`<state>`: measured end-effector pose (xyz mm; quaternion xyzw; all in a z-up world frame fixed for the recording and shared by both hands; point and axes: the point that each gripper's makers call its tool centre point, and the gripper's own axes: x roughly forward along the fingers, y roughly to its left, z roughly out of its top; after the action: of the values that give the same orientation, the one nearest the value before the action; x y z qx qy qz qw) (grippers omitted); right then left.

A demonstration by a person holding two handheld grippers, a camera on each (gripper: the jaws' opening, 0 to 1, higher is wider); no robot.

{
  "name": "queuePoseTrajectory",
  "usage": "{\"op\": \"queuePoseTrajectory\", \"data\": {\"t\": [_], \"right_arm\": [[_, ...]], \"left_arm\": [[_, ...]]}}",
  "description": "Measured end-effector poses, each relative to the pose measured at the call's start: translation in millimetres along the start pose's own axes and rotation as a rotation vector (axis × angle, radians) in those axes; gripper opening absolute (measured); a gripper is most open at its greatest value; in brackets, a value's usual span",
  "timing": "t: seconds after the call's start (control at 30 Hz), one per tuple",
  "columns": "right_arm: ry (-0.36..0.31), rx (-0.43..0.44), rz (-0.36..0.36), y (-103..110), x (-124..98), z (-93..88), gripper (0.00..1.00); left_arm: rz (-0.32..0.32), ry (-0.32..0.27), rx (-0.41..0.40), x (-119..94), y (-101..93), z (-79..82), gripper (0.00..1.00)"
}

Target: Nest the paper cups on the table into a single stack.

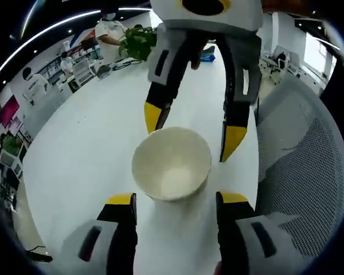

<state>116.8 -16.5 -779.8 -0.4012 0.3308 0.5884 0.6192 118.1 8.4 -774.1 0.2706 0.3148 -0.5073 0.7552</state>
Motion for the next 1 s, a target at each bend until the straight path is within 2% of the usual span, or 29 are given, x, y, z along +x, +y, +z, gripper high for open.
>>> {"op": "queuePoseTrajectory", "data": {"t": [0.1,0.2,0.47,0.6,0.73,0.77,1.0], "right_arm": [[-0.001,0.013,-0.007,-6,11,-3.5,0.45],[-0.024,0.040,-0.003,-5,8,1.8,0.37],[-0.031,0.040,0.001,-16,4,-2.5,0.34],[-0.034,0.042,-0.006,-31,2,-5.3,0.34],[-0.035,0.048,-0.024,-46,0,-5.7,0.34],[-0.034,0.048,-0.028,-50,-1,-5.7,0.34],[-0.046,0.092,-0.076,-103,-7,-13.5,0.34]], "left_arm": [[-0.008,-0.005,0.016,3,0.0,4.9,0.48],[-0.020,0.009,0.007,8,2.4,4.0,0.45],[-0.030,-0.003,0.006,11,10.1,8.0,0.43],[-0.028,-0.013,0.005,14,22.1,14.2,0.43],[-0.029,-0.014,0.022,18,40.3,23.1,0.43],[-0.032,-0.009,0.027,22,53.9,23.6,0.43],[-0.028,-0.009,0.047,40,98.3,39.2,0.43]]}}
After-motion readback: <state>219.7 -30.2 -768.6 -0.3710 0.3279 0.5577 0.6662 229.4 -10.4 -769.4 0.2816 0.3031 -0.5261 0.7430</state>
